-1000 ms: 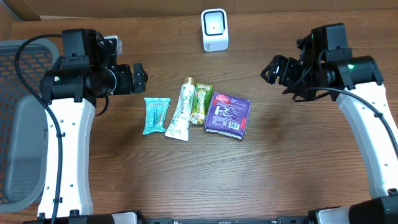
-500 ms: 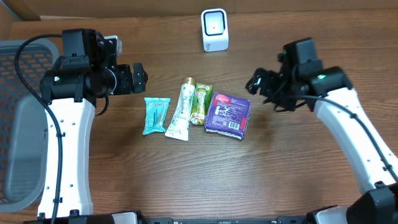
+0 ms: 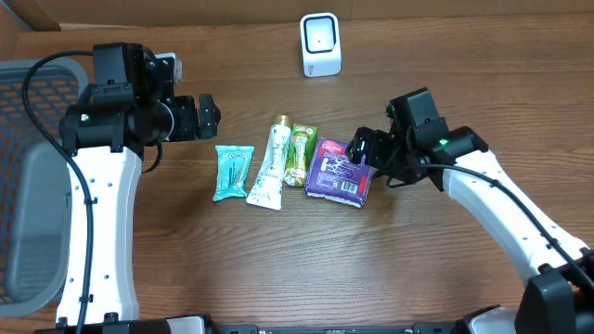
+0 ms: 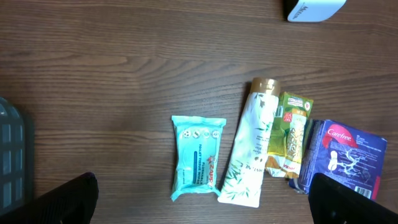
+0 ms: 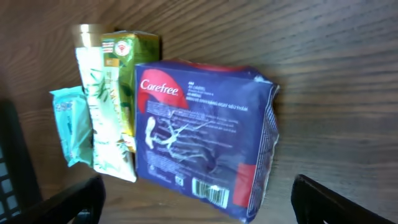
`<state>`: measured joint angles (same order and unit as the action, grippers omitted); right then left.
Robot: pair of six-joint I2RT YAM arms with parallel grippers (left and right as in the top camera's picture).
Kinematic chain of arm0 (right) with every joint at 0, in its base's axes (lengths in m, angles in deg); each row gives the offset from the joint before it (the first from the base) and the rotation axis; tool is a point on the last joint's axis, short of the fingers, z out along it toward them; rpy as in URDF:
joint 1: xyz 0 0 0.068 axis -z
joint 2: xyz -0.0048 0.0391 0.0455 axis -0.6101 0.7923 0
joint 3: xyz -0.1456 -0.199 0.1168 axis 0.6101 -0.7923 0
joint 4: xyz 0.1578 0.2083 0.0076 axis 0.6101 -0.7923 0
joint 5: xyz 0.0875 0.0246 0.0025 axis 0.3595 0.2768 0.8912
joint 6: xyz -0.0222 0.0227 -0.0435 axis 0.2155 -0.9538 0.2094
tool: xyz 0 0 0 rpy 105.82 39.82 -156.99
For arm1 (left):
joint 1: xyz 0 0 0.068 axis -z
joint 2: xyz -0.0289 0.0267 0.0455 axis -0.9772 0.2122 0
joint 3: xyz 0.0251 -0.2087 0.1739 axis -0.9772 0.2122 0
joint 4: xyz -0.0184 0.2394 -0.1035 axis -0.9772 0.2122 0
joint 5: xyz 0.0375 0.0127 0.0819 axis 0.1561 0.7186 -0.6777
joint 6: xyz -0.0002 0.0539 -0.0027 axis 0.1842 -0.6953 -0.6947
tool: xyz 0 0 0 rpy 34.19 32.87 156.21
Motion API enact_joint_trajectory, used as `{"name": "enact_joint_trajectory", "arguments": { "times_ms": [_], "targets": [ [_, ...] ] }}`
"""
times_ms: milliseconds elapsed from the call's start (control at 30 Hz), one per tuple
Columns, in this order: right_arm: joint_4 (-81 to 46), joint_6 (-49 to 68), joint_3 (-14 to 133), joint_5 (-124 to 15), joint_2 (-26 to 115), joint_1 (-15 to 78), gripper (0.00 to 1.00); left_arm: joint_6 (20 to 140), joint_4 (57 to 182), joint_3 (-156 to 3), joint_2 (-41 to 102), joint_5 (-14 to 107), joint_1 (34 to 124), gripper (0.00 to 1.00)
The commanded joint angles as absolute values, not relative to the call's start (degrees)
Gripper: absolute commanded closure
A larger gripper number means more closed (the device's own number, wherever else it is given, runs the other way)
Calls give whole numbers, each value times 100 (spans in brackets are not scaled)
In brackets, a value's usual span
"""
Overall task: Scan the item barcode
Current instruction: 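Move the right gripper down onto the purple Carefree pack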
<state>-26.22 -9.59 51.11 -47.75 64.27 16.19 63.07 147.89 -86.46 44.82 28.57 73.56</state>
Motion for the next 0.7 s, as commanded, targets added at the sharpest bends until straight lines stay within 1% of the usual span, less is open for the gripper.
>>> {"name": "enact_joint_trajectory", "arguments": {
  "times_ms": [0, 433, 500, 667],
  "targets": [
    [-2552, -1149, 4925, -4839, 6438, 1617, 5, 6163, 14796, -8797, 4506, 2903, 7380, 0],
    [-2520, -1149, 4905, -4837, 6445, 1617, 4, 6163, 14796, -8797, 4506, 2903, 7380, 1],
    [-2518, -1154, 4905, -4839, 6445, 1617, 5, 6163, 14796, -8797, 4506, 2903, 7380, 0],
    [-2557, -1493, 4873, -5020, 6445, 1580, 7, 6163, 14796, -8797, 4506, 2903, 7380, 0]
  ]
}}
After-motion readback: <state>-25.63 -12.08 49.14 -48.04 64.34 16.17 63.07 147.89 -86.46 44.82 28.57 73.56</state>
